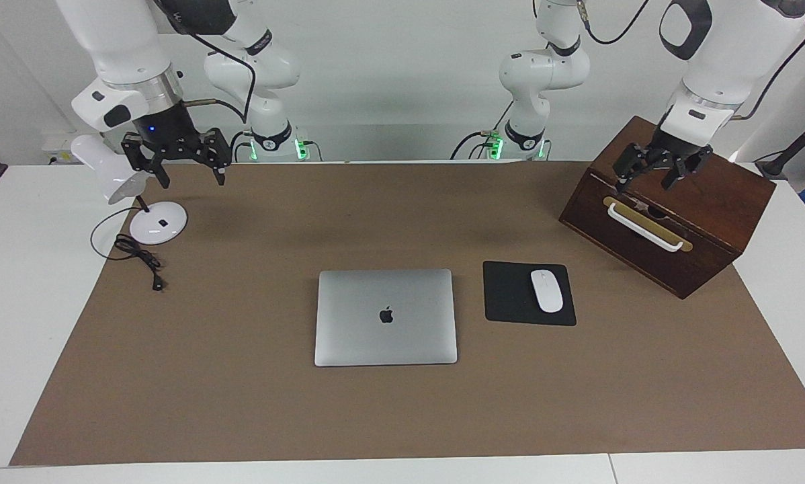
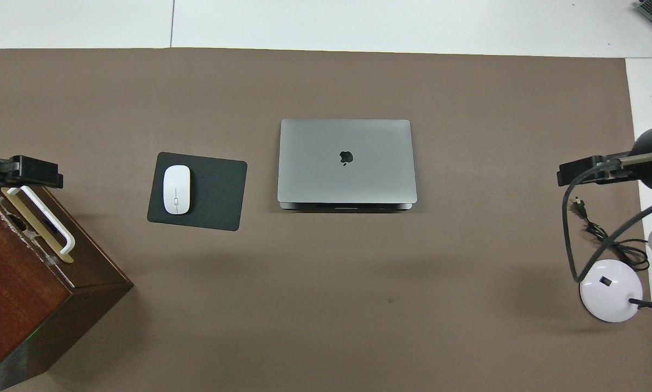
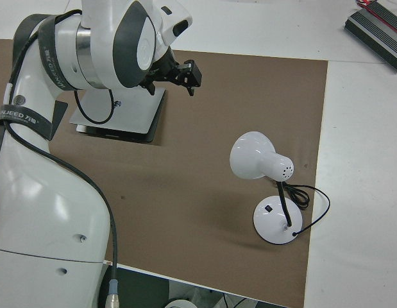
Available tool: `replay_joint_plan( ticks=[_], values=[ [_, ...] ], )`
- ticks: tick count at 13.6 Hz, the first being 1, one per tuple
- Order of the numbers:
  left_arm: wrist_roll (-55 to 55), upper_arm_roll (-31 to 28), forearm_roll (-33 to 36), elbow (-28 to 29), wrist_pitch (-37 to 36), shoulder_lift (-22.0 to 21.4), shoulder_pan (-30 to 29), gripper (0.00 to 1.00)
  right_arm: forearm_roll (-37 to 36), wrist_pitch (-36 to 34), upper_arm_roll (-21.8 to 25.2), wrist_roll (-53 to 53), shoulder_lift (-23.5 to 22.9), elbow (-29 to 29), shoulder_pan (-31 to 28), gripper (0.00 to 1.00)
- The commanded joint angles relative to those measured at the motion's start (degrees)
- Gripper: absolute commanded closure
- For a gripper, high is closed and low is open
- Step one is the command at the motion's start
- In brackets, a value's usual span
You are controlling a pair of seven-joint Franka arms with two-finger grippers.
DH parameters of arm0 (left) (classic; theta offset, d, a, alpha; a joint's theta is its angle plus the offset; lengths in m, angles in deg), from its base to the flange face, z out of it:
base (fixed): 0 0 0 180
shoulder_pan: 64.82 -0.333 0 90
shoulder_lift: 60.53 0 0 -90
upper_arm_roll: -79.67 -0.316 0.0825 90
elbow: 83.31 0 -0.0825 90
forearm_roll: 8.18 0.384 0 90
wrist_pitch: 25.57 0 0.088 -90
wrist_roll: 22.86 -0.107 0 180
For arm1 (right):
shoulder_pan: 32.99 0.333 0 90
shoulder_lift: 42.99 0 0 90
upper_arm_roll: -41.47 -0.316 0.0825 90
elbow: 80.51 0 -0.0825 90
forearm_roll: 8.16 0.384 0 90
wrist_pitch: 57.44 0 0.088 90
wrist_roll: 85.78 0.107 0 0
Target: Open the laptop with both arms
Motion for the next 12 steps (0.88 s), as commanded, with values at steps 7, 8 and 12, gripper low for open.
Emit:
replay_joint_plan(
  ticks=[7,8,12],
  values=[
    [-0.07,-0.13,-1.32,1.35,0.02,-0.72,-0.78,0.00,0.67,0.76,-0.27,-1.69,1.03,0.73,-0.79,0.00],
    [0.54,-0.13,-1.68,1.35,0.19,-0.72,-0.78,0.00,0.67,0.76,-0.27,-1.69,1.04,0.73,-0.79,0.00],
    [14.14,1.62,-1.77,2.93,2.83,-0.72,-0.25,0.51,0.59,0.67,-0.27,-1.69,1.04,0.73,-0.79,0.00]
  ],
)
